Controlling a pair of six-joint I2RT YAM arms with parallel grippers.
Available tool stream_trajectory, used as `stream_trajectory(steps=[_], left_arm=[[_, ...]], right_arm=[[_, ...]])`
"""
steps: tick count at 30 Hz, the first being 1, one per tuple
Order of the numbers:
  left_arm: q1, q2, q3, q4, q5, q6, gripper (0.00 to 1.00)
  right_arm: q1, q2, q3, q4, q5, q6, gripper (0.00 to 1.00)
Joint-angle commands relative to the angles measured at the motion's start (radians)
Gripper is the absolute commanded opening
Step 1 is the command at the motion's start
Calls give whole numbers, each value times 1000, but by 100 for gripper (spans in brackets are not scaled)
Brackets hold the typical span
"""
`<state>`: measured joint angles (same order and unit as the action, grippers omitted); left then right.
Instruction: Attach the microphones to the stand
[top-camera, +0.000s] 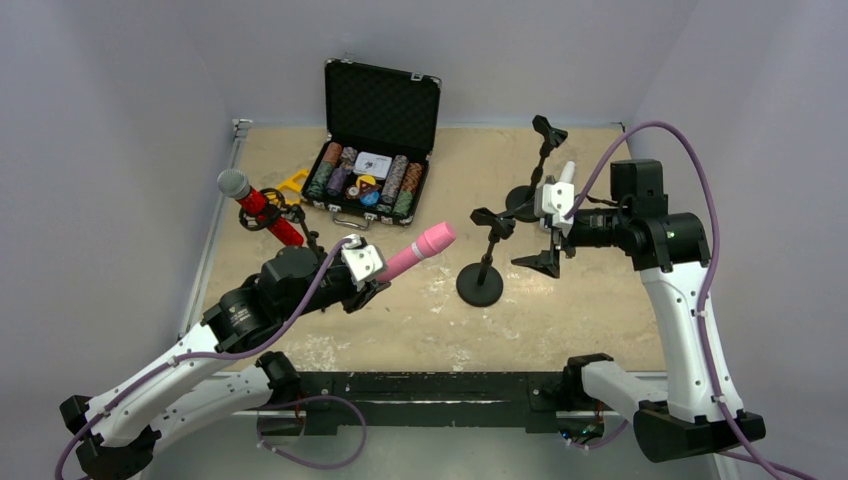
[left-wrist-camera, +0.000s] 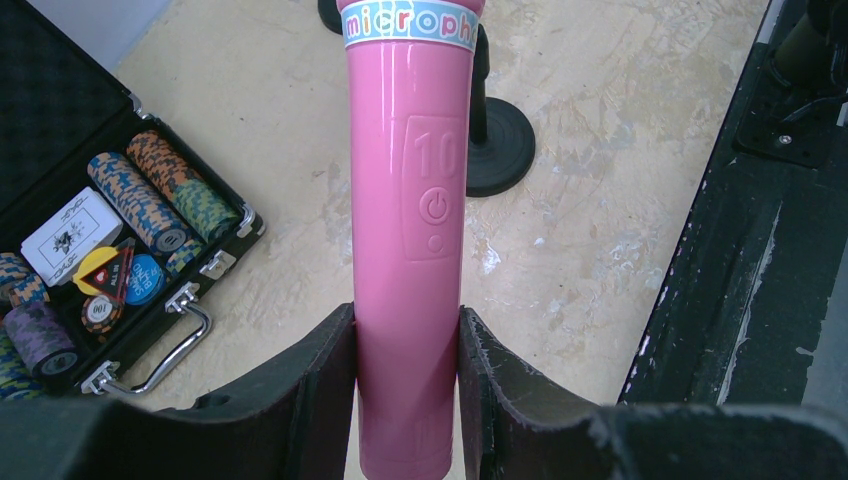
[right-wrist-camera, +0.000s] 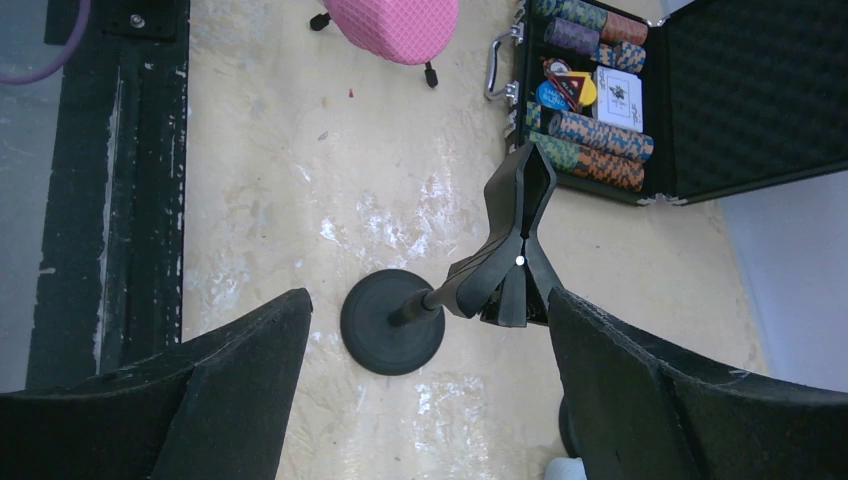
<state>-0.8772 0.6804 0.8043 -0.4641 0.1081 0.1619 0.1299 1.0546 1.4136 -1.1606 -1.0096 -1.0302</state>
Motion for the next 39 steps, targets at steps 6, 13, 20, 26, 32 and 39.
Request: stream_trajectory(steps=[6, 13, 20, 26, 32, 39], left_arm=[[4, -9, -2, 65, 11, 21, 0], [4, -9, -4, 67, 5, 23, 0], [4, -17, -9, 82, 1, 17, 0], [4, -14, -8, 144, 21, -28, 0], [4, 26, 0, 257, 15, -107, 0], [4, 184, -107, 718, -64, -121, 0]], right_arm=[[0, 88, 112, -107, -61, -100, 92], [35, 162, 122, -9, -20, 33, 92], [68, 172, 27, 155, 64, 183, 91], [73, 188, -6, 156, 74, 181, 83], [76, 197, -13, 142, 55, 158, 64], [76, 179, -22, 114, 5, 105, 15]])
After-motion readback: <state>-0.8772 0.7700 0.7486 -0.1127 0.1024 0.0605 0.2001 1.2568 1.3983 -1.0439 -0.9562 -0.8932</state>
